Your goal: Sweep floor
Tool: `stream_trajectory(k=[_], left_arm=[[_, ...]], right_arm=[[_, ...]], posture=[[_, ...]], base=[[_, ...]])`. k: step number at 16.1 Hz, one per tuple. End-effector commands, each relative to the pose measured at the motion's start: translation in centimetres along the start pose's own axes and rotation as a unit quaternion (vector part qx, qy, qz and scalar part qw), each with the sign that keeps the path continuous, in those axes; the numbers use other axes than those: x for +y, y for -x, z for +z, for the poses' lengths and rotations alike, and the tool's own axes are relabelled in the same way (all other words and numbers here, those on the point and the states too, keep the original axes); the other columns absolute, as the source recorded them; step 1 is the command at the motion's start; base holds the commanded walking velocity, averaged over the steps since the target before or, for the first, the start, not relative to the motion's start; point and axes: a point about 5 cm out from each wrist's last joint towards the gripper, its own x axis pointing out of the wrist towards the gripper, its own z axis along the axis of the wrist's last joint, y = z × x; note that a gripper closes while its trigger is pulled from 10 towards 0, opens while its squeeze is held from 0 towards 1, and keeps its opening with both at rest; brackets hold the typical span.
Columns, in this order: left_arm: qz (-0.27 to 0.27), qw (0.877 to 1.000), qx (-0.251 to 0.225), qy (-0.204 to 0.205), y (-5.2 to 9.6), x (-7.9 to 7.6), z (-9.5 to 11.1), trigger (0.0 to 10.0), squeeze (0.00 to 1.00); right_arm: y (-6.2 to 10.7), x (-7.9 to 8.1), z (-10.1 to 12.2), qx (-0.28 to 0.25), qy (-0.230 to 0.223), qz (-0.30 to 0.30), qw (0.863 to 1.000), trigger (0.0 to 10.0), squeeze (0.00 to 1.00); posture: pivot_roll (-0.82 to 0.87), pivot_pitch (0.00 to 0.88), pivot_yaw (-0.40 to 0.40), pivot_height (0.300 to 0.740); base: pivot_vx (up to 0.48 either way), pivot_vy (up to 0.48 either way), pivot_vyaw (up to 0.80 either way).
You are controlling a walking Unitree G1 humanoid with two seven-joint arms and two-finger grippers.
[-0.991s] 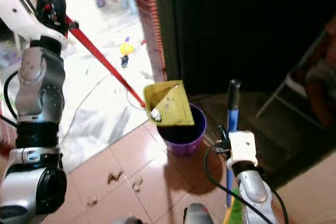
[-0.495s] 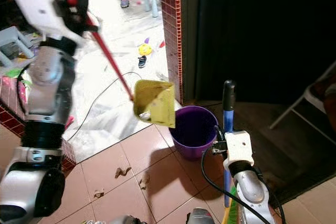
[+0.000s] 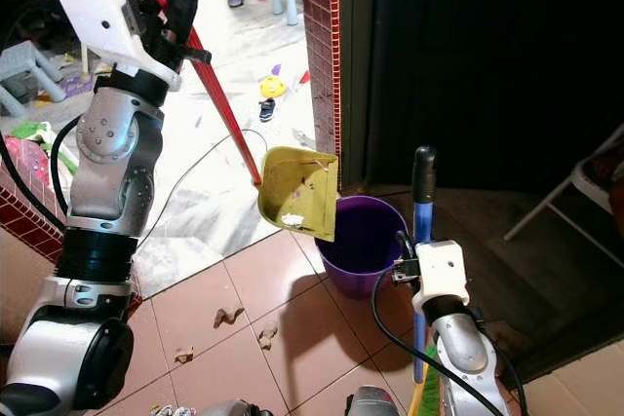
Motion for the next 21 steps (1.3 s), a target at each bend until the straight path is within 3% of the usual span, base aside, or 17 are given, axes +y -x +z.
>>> stream_trajectory(k=[1,3,5,6,8,11,14,16,21], left_arm=[[0.01,0.998,-0.051,-0.028,-0.7,0.3,2.3,10.0,0.0],[-0.012,0.997,-0.064,-0.033,-0.9,-0.7,2.6,10.0,0.0],[-0.083,0.99,-0.101,-0.062,-0.8,-4.0,3.2,10.0,0.0],[-0.117,0.986,-0.107,-0.059,-0.5,-5.4,3.1,10.0,0.0],[-0.136,0.985,-0.104,-0.029,-0.2,-6.8,2.9,10.0,0.0],[-0.136,0.985,-0.101,-0.011,0.0,-7.3,2.8,10.0,0.0],[-0.151,0.982,-0.111,-0.032,0.3,-7.5,2.9,10.0,0.0],[-0.215,0.963,-0.147,-0.072,1.5,-9.2,3.5,10.0,0.0],[-0.176,0.972,-0.139,-0.064,1.1,-8.5,3.3,10.0,0.0]], right_arm=[[-0.5,0.2,0.8,-0.022,0.002,0.001,1.0,10.0,0.0],[-0.6,0.4,0.8,-0.023,0.0,0.0,1.0,10.0,0.0],[-0.8,0.6,0.8,-0.026,-0.001,0.002,1.0,10.0,0.0],[-0.9,0.7,0.9,-0.027,-0.002,0.002,1.0,10.0,0.0],[-0.9,0.7,0.9,-0.028,-0.003,0.002,1.0,10.0,0.0],[-1.0,0.8,0.9,-0.029,-0.004,0.0,1.0,10.0,0.0],[-1.1,0.9,0.9,-0.03,-0.005,0.001,1.0,10.0,0.0],[-1.2,0.9,0.9,-0.031,-0.005,0.002,0.999,10.0,0.0],[-1.4,1.0,1.0,-0.034,-0.004,0.002,0.999,10.0,0.0]], posture=[[-0.17,0.0,0.133,0.74],[-0.17,0.0,0.135,0.74],[-0.17,0.0,0.136,0.74],[-0.17,0.0,0.137,0.74],[-0.17,0.0,0.14,0.74],[-0.17,0.0,0.141,0.74],[-0.16,0.0,0.139,0.74],[-0.16,0.0,0.136,0.74],[-0.16,0.0,0.138,0.74]], base=[[0.0,0.0,0.0],[0.0,0.0,0.0],[0.0,0.0,0.0],[0.0,0.0,0.0],[0.0,0.0,0.0],[0.0,0.0,0.0],[0.0,0.0,0.0],[0.0,0.0,0.0],[0.0,0.0,0.0]])
